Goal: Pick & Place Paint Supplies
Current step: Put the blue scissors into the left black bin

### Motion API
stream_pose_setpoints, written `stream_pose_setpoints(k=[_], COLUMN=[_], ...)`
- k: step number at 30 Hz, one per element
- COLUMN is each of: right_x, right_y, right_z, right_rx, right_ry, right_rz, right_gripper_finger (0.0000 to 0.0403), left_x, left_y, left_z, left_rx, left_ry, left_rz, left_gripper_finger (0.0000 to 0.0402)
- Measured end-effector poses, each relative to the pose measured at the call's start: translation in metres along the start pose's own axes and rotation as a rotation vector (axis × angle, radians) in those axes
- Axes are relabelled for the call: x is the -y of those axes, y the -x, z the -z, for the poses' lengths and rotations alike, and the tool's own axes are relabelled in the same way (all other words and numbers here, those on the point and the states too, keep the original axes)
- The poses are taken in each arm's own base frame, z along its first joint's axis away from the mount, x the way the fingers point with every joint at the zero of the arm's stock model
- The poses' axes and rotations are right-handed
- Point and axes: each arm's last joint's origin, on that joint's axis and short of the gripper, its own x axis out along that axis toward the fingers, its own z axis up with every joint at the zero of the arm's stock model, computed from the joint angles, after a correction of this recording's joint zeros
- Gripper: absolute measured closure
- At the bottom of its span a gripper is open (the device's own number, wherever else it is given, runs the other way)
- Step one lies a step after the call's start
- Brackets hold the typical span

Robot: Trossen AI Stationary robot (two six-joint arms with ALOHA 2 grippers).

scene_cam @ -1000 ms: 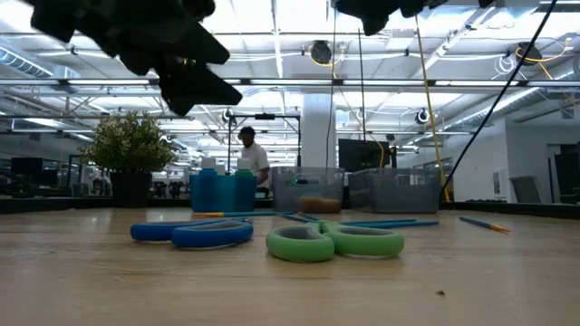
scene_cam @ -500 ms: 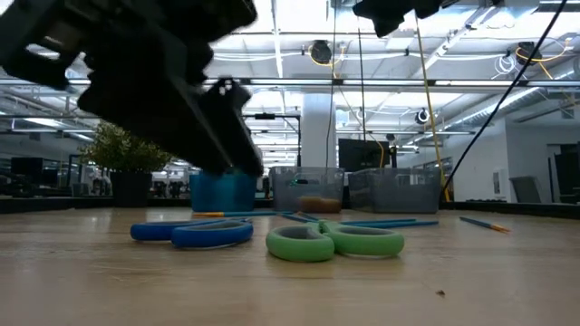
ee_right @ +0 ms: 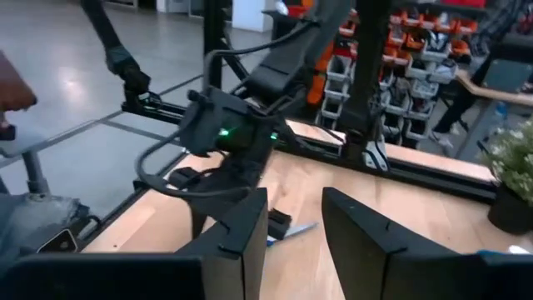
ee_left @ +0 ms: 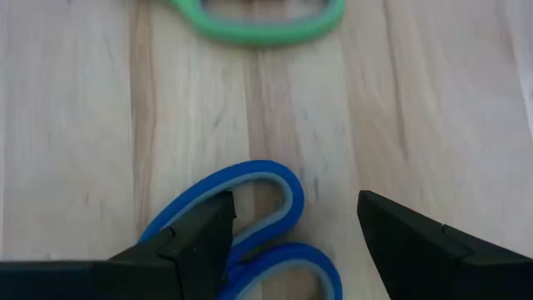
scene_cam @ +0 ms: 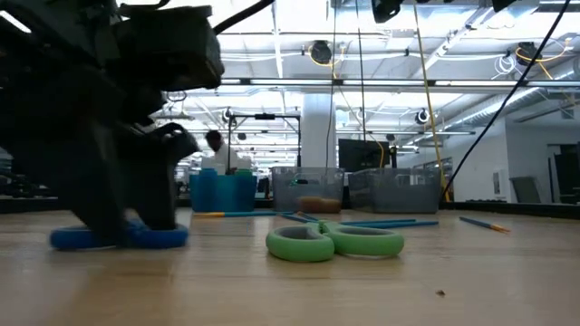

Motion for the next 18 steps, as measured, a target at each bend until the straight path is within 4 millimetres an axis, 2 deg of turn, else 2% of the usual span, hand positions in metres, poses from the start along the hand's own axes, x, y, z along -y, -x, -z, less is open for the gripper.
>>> stream_pose_setpoints(k=[5, 13, 18], right_x=[-0.003, -0.005, -0.007], right_y=[-0.001, -0.001, -0.001], right_z=[0.003, 0.004, 0.004], right_rx=[0.018, 0.017, 0.014], right_ry=[0.009, -0.045, -0.045], right_rz=[-0.01, -0.014, -0.022], right_gripper_finger=[0.0298, 0.0298, 0.0298], left_x=[0.0, -0.004, -0.007], left_y=[0.019, 0.058, 0.069], left_z=[0.002, -0.015, -0.015], left_rx=[0.019, 0.24, 0.224], left_ry=[-0.042, -0.27, -0.448], left_rz=[-0.04, -0.208, -0.254], left_gripper_finger=[0.0133, 0.0133, 0.0133])
